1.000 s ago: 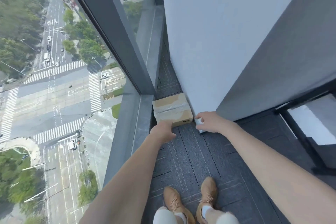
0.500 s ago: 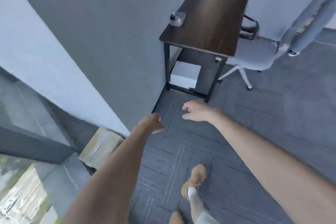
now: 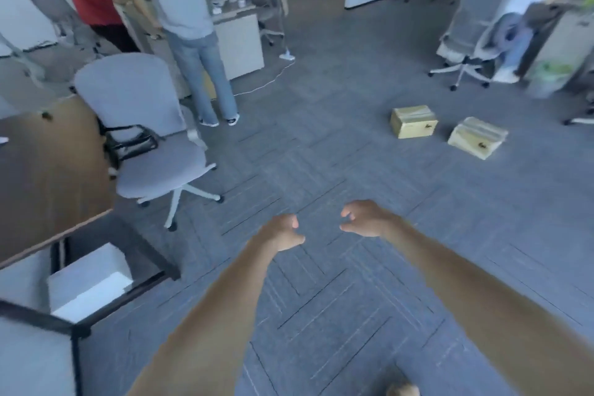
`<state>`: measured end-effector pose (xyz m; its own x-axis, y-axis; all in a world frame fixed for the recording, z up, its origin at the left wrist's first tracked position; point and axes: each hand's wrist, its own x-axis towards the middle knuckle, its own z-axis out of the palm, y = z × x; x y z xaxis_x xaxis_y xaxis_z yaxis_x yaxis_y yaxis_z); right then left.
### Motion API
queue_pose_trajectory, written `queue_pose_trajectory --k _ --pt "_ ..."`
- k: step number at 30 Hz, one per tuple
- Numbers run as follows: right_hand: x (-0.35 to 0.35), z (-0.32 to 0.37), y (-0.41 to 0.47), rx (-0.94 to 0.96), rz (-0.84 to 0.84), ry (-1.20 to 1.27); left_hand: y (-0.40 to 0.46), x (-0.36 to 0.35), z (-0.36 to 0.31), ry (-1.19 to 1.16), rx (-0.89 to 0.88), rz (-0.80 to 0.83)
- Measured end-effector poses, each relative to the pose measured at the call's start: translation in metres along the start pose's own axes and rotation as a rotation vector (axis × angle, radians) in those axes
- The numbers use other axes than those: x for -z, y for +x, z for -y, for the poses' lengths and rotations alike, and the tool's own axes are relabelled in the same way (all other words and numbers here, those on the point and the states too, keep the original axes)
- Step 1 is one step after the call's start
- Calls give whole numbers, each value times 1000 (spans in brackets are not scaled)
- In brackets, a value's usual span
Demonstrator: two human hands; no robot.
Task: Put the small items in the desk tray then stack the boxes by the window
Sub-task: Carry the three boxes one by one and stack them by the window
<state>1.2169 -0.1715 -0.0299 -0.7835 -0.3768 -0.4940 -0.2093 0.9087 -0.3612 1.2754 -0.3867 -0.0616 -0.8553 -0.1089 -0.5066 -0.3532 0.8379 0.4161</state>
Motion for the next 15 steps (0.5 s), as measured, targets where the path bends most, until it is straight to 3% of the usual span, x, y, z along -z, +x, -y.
queue_pose_trajectory --k 8,15 --pt "131 -304 -30 -373 -216 146 133 -91 -339 208 -348 147" --pt "199 -457 -32 -542 -294 295 207 -135 -508 329 -478 264"
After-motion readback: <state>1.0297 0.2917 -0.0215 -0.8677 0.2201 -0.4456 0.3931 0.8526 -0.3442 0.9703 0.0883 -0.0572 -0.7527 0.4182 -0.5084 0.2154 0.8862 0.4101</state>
